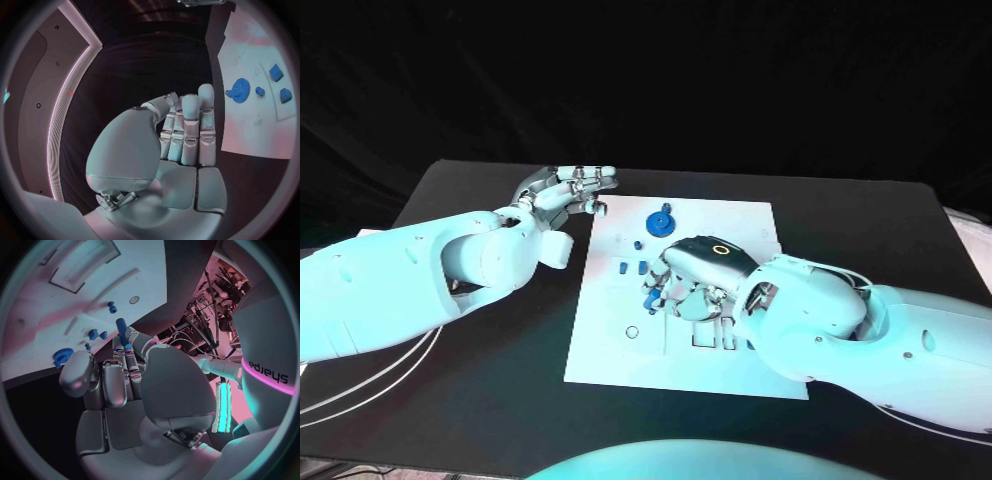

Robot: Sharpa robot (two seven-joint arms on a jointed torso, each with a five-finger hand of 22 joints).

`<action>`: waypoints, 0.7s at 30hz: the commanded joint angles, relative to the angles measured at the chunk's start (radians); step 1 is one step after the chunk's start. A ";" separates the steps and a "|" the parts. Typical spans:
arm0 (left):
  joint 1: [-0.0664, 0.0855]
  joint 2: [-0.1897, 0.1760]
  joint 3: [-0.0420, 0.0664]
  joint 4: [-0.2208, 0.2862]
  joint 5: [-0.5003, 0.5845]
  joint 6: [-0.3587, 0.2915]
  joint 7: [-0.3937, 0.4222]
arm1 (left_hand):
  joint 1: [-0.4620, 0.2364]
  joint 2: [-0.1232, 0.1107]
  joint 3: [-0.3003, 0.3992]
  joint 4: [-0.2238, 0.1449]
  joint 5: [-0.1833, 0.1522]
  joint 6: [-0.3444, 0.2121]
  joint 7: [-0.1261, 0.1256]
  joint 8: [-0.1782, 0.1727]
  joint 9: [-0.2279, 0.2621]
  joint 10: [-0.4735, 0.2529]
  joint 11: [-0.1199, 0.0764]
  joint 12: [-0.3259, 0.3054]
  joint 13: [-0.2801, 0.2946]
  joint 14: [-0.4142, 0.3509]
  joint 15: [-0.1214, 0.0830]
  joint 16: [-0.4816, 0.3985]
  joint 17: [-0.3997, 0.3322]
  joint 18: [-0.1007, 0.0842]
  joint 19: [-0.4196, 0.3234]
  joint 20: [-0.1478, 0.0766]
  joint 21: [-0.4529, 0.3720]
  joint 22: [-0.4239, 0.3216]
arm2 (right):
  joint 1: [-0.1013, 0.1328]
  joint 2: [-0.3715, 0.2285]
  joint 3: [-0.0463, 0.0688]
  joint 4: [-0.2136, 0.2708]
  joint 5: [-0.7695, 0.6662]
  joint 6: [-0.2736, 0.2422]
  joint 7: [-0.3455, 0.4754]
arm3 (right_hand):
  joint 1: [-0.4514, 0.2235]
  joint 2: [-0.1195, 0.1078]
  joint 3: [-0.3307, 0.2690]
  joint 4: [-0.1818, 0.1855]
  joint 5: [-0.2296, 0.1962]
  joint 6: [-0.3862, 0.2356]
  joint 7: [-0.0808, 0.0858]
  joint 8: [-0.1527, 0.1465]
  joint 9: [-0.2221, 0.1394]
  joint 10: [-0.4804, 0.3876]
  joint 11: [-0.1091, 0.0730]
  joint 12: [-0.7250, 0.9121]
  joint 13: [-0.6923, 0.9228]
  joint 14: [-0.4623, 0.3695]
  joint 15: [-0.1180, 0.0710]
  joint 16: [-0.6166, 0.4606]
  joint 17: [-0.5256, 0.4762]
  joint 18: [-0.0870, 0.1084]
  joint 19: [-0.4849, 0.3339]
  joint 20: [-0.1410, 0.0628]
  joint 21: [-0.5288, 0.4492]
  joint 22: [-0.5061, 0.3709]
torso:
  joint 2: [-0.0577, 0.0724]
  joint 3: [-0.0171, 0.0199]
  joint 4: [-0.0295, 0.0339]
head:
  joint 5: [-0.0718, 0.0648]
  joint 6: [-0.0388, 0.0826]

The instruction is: Assemble the parts on the task board

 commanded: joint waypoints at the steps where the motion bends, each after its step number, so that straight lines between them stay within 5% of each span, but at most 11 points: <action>1: 0.000 0.003 0.001 0.003 0.003 0.022 0.004 | 0.005 0.002 -0.005 0.000 0.001 -0.006 -0.001 0.005 -0.001 -0.005 -0.002 0.002 0.000 -0.005 0.001 -0.006 -0.001 0.020 -0.002 0.002 -0.003 -0.001 | -0.018 0.028 -0.003 -0.018 0.001 0.021 0.039 | 0.009 0.007 0.008 0.000 0.007 -0.003 0.006 0.004 0.002 0.015 -0.005 -0.007 0.001 0.047 -0.003 0.003 -0.002 0.008 -0.004 -0.006 0.000 -0.001 | 0.000 -0.0011 0.0006 | 0.008 -0.006; 10: 0.000 0.005 0.001 0.002 0.003 0.023 0.003 | 0.005 0.002 -0.005 0.000 0.001 -0.006 -0.001 0.005 -0.001 -0.005 -0.002 0.002 0.000 -0.005 0.001 -0.006 -0.001 0.020 -0.002 0.002 -0.003 -0.001 | -0.049 0.071 -0.010 -0.060 0.002 0.057 0.051 | 0.008 0.006 0.009 -0.001 0.010 -0.004 0.008 0.002 0.002 0.013 -0.004 -0.010 0.001 0.047 -0.002 0.003 -0.001 0.008 -0.004 -0.005 -0.001 -0.002 | 0.000 -0.0001 -0.0011 | 0.016 -0.014; 21: 0.000 0.007 0.001 0.001 0.003 0.026 0.002 | 0.005 0.002 -0.005 0.000 0.001 -0.006 -0.001 0.005 -0.001 -0.005 -0.002 0.002 0.000 -0.005 0.001 -0.006 -0.001 0.020 -0.002 0.002 -0.003 -0.001 | -0.059 0.086 -0.013 -0.085 -0.003 0.083 0.048 | 0.007 0.006 0.009 -0.001 0.010 -0.005 0.008 0.002 0.002 0.013 -0.003 -0.011 0.001 0.047 -0.002 0.003 -0.002 0.008 -0.004 -0.005 -0.001 -0.002 | 0.000 0.0006 -0.0008 | 0.017 -0.019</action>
